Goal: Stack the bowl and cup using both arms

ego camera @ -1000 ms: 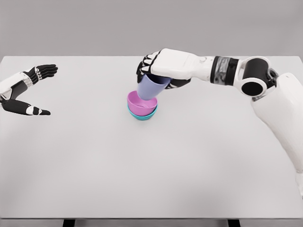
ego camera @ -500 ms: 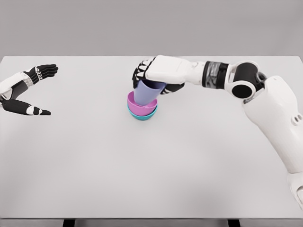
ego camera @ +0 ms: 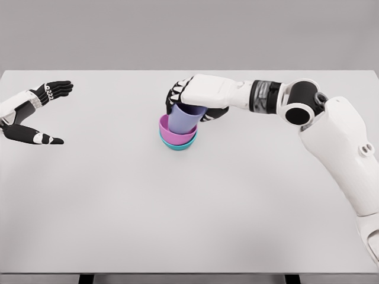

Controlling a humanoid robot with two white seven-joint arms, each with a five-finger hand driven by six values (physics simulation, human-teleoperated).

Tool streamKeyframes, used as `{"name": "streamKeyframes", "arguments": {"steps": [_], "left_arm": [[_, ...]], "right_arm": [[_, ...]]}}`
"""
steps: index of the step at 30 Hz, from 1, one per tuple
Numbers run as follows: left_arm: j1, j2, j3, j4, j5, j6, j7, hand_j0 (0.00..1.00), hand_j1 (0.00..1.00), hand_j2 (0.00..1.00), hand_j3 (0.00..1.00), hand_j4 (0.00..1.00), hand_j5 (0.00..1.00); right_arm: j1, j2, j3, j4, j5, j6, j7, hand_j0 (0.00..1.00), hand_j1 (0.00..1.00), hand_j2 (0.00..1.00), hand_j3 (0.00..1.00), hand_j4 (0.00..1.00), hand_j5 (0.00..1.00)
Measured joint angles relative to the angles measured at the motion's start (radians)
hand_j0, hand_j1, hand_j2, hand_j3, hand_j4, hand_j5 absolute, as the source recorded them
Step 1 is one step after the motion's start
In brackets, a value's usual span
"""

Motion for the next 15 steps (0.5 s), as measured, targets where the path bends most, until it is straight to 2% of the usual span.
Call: {"name": "streamKeyframes", "arguments": {"steps": [9,12,14,15], "left_arm": [[0.002,0.0,0.0,0.0,-0.001,0.0,0.0,1.0,1.0,1.0,1.0,1.0,1.0],[0.002,0.0,0.001,0.0,-0.001,0.0,0.0,1.0,1.0,1.0,1.0,1.0,1.0],[0.002,0.0,0.001,0.0,-0.001,0.0,0.0,1.0,1.0,1.0,1.0,1.0,1.0],[0.002,0.0,0.001,0.0,-0.001,0.0,0.0,1.0,1.0,1.0,1.0,1.0,1.0]], "right_arm": [[-0.006,0.014,0.001,0.02,0.011,0.0,0.0,0.52,0.52,0.52,0.52,0.52,0.52],[-0.008,0.017,0.002,0.028,0.014,0.0,0.0,0.65,0.65,0.65,0.65,0.65,0.65],[-0.008,0.017,0.009,0.031,0.016,0.001,0.001,0.89,0.89,0.89,0.89,0.89,0.89],[-0.008,0.018,0.013,0.032,0.022,0.001,0.001,0.96,0.96,0.96,0.96,0.96,0.96]]}}
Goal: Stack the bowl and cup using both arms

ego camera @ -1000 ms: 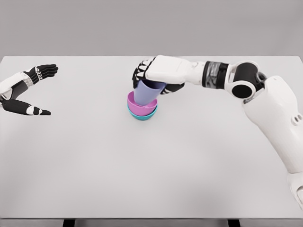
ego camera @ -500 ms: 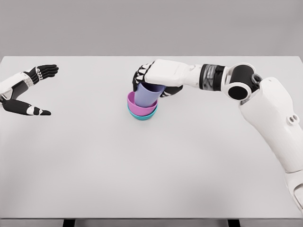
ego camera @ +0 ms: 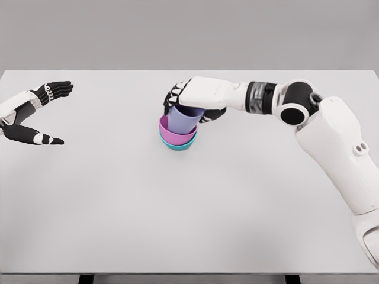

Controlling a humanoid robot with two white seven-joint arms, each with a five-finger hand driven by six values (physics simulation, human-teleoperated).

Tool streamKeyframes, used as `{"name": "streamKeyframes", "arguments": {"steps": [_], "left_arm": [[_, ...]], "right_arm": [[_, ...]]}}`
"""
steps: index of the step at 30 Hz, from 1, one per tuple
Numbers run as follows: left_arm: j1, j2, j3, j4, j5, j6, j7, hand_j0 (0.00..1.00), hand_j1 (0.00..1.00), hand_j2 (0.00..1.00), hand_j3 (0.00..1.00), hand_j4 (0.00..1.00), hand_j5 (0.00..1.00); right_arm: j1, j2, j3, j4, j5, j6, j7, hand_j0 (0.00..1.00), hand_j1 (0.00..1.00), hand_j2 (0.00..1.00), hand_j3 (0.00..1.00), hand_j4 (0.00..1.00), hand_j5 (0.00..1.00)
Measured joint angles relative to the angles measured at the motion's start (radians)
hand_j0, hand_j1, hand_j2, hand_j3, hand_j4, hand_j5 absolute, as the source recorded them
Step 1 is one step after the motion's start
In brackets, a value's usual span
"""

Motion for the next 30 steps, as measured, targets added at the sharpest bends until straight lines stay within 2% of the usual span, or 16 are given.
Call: {"name": "streamKeyframes", "arguments": {"steps": [7,10,13,16,18,19,23,27,30], "left_arm": [[0.0,-0.001,0.0,0.0,0.0,0.0,0.0,1.0,1.0,1.0,1.0,1.0,1.0],[0.0,-0.002,0.0,0.0,0.001,0.0,0.0,1.0,1.0,1.0,1.0,1.0,1.0],[0.0,-0.003,0.0,0.0,0.001,0.0,0.0,1.0,1.0,1.0,1.0,1.0,1.0],[0.0,-0.003,0.0,0.0,0.0,0.0,0.0,1.0,1.0,1.0,1.0,1.0,1.0],[0.002,-0.003,0.001,0.0,0.0,0.0,0.0,1.0,1.0,1.0,1.0,1.0,1.0],[0.002,-0.004,0.001,0.0,0.0,0.0,0.0,1.0,1.0,1.0,1.0,1.0,1.0],[0.002,-0.004,0.001,0.001,-0.002,0.0,0.0,1.0,1.0,1.0,1.0,1.0,1.0],[0.002,-0.003,0.013,0.014,0.0,0.0,0.0,1.0,1.0,1.0,1.0,1.0,1.0],[0.015,-0.003,0.019,0.022,-0.003,0.0,0.0,1.0,1.0,1.0,1.0,1.0,1.0]], "right_arm": [[-0.002,-0.001,0.006,-0.01,0.013,0.0,0.001,1.0,1.0,1.0,1.0,1.0,1.0],[0.0,-0.006,-0.024,-0.046,0.009,0.0,0.001,1.0,1.0,1.0,1.0,1.0,1.0],[0.005,-0.021,-0.133,-0.117,0.004,0.0,0.001,1.0,1.0,1.0,1.0,1.0,1.0],[0.034,-0.077,-0.282,-0.158,-0.004,0.0,0.001,1.0,1.0,1.0,1.0,1.0,1.0],[0.132,-0.134,-0.386,-0.12,-0.004,0.0,0.001,1.0,1.0,1.0,1.0,1.0,1.0],[0.146,-0.156,-0.427,-0.075,-0.004,0.0,0.001,1.0,1.0,1.0,1.0,1.0,1.0],[0.147,-0.201,-0.501,0.131,0.002,0.0,0.001,1.0,1.0,1.0,1.0,1.0,1.0],[0.147,-0.215,-0.515,0.237,0.009,0.0,0.001,1.0,1.0,1.0,1.0,1.0,1.0],[0.147,-0.218,-0.515,0.278,0.012,0.0,0.001,1.0,1.0,1.0,1.0,1.0,1.0]]}}
